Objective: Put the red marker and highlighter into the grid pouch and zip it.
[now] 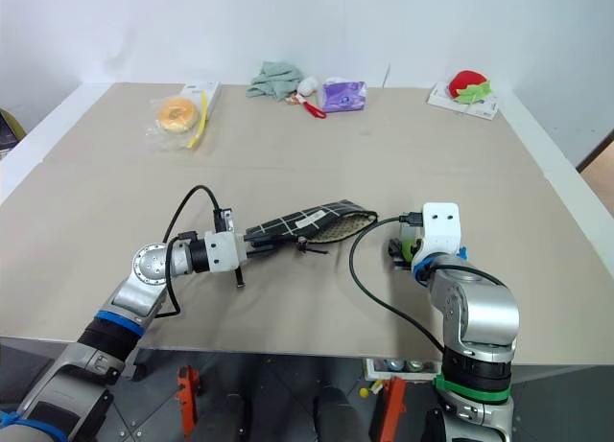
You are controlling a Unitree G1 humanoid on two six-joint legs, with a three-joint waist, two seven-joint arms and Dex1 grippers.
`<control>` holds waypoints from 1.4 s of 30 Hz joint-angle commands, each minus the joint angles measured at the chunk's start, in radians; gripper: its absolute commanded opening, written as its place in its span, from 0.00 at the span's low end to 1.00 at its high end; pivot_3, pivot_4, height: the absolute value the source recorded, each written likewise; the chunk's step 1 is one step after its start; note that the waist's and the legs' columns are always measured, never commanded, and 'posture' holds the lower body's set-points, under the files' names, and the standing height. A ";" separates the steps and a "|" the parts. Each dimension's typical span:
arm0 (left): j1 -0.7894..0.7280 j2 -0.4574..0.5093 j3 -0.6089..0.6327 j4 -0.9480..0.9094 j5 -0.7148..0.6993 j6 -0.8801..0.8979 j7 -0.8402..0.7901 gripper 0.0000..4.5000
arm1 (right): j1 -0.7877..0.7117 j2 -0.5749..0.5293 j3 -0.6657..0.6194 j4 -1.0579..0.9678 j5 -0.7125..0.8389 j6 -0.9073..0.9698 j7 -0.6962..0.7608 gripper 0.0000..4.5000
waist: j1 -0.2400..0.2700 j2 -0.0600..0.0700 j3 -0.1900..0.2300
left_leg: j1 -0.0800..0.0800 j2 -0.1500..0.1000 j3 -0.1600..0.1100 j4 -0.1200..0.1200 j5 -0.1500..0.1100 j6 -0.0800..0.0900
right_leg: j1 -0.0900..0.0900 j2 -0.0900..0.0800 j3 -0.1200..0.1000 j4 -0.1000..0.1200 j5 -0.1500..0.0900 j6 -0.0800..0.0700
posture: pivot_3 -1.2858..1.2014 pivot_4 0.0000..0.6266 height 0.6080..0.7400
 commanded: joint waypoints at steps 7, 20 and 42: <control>0.000 0.001 0.026 -0.034 -0.013 -0.011 0.019 0.00 | 0.019 -0.024 0.012 0.019 0.001 -0.016 0.019 0.45 | 0.000 0.000 0.000 | 0.000 0.000 0.000 0.000 0.000 0.000 | 0.000 0.000 0.000 0.000 0.000 0.000 | 0.52 0.24 1.00; -0.023 -0.008 0.024 -0.017 -0.020 -0.013 0.007 0.00 | 0.003 -0.368 0.055 0.031 0.104 -0.544 0.506 0.24 | 0.000 0.003 0.002 | -0.001 -0.002 0.000 0.000 0.000 0.000 | 0.001 -0.002 0.000 -0.003 -0.001 0.002 | 0.52 0.24 1.00; -0.042 -0.021 0.026 -0.013 -0.020 -0.016 0.004 0.00 | -0.050 -0.762 0.295 0.136 0.024 -0.893 0.965 0.24 | 0.000 0.002 0.003 | 0.000 0.000 0.000 0.000 -0.001 0.002 | 0.001 -0.001 -0.002 -0.003 -0.003 0.000 | 0.52 0.24 1.00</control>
